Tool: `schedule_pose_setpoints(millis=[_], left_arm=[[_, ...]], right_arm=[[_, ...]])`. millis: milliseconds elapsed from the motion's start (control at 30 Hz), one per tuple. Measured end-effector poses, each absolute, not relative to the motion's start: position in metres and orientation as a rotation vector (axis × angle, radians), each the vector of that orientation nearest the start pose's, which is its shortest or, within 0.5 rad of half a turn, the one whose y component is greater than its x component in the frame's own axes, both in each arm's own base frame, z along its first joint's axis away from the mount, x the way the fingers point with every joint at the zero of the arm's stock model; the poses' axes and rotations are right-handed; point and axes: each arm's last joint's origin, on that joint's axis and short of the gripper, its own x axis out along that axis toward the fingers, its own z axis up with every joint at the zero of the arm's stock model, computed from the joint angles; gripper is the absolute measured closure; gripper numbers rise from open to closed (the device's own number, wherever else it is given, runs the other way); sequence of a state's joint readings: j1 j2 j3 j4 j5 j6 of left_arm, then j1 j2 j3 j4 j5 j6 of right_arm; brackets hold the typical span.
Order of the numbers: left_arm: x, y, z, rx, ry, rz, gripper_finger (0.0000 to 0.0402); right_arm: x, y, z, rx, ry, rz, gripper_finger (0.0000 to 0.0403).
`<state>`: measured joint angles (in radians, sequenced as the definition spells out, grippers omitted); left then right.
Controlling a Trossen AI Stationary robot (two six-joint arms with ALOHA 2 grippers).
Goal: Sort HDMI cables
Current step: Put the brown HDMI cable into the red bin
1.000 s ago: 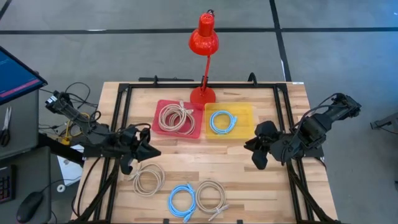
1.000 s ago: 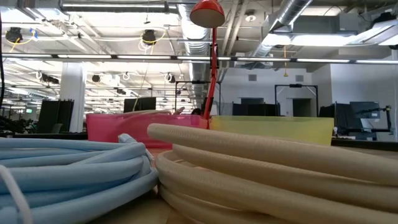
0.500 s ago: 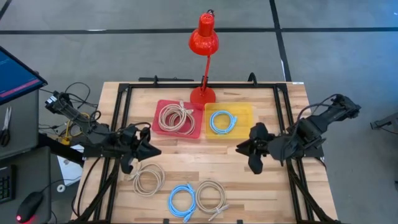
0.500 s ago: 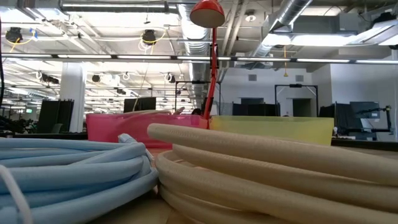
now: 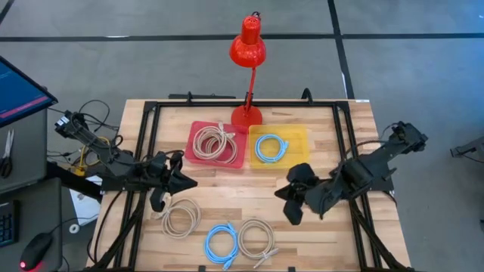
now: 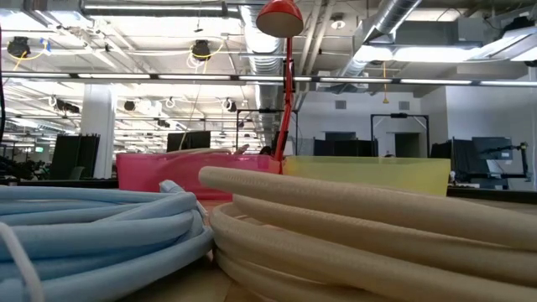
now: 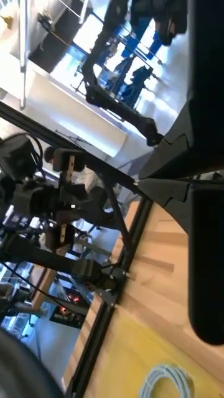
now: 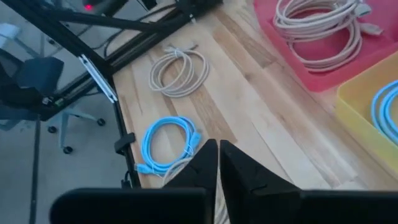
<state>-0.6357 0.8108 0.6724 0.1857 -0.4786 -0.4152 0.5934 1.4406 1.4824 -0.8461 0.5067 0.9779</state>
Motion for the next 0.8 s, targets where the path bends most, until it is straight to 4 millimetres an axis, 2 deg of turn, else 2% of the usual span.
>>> schedule_pose_setpoints(millis=[233, 467, 800], left_arm=[[0.155, -0.098, 0.321, -0.419, 0.026, -0.156, 0.0396], [0.155, -0.098, 0.321, -0.418, 0.026, -0.157, 0.0394], [0.155, -0.098, 0.321, -0.417, 0.028, -0.157, 0.0393]], right_arm=[[0.281, 0.169, 0.364, 0.554, 0.753, -0.307, 0.0378], [0.304, 0.184, 0.347, 0.658, 0.891, -0.379, 0.0375], [0.331, 0.205, 0.303, 0.783, 0.995, -0.508, 0.0343]])
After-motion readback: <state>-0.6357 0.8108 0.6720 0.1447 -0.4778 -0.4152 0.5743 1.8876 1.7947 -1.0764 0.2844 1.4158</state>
